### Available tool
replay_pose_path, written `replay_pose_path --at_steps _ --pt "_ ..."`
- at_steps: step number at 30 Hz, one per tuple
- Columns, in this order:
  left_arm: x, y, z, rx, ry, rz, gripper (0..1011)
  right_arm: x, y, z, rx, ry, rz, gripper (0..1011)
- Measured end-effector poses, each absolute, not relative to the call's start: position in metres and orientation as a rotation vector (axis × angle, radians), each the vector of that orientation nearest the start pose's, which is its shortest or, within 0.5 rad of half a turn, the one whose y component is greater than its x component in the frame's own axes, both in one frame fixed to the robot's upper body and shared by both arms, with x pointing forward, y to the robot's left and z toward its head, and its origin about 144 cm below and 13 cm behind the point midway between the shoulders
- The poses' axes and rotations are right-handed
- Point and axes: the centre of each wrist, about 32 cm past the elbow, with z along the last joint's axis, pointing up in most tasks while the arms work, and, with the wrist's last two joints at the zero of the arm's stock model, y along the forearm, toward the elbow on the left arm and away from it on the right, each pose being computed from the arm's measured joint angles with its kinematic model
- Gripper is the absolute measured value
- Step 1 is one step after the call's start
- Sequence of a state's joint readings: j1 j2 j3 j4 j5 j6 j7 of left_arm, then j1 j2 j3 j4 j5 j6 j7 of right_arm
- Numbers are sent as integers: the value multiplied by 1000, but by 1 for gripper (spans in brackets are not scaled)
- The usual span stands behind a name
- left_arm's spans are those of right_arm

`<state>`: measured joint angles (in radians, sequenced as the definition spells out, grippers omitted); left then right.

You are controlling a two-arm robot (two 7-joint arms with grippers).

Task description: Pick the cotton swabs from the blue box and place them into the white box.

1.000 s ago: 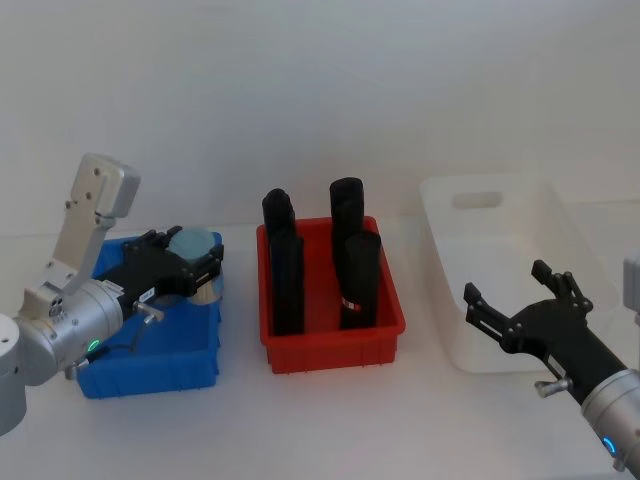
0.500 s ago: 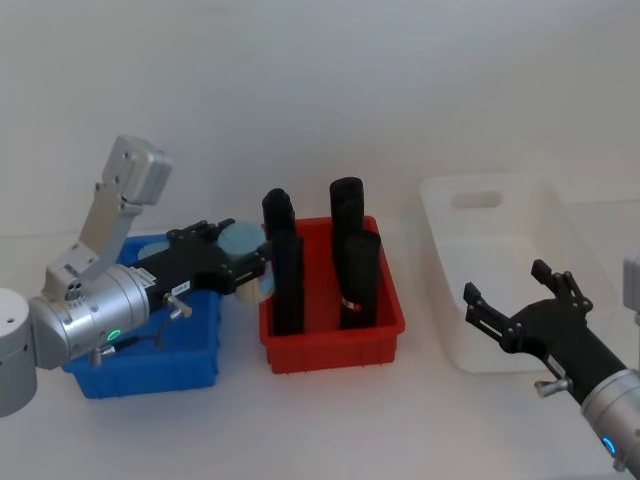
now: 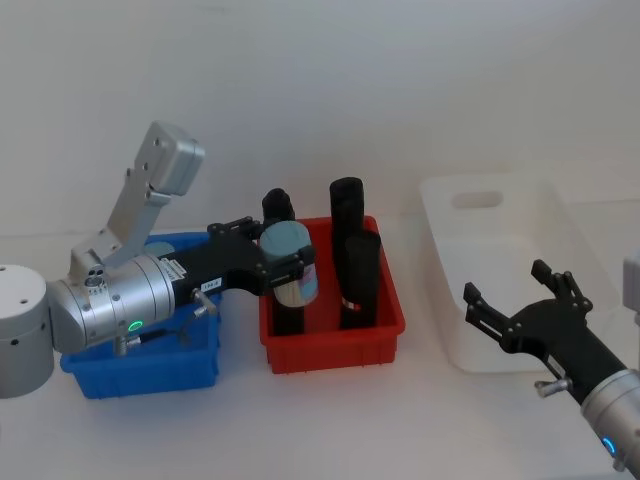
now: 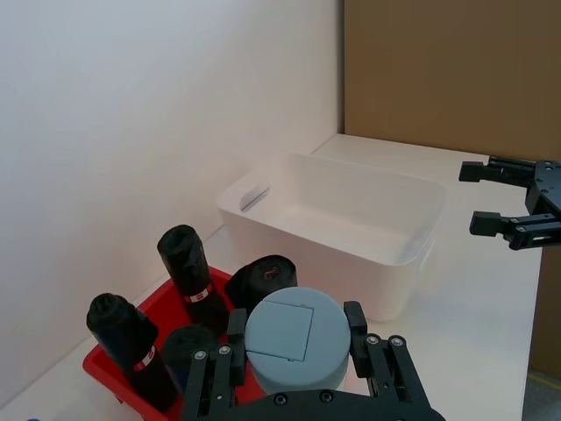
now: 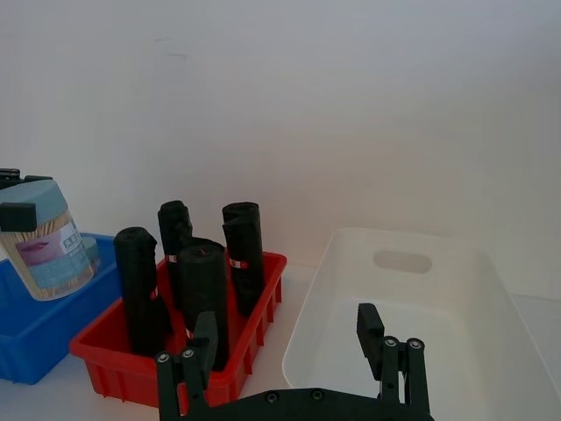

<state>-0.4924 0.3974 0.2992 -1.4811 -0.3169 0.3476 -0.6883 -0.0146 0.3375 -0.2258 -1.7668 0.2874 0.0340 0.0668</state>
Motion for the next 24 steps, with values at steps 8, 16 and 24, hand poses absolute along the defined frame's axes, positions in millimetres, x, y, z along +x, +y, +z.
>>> replay_pose_path --at_steps 8,16,24 --pt "568 263 1290 189 -41 657 669 443 -237 1189 25 -75 -1226 1002" --pt "569 261 1292 188 -42 636 669 445 -236 1192 20 -76 -1165 1002" --pt "569 260 1292 187 -43 628 669 449 -232 1197 13 -76 -1074 1002"
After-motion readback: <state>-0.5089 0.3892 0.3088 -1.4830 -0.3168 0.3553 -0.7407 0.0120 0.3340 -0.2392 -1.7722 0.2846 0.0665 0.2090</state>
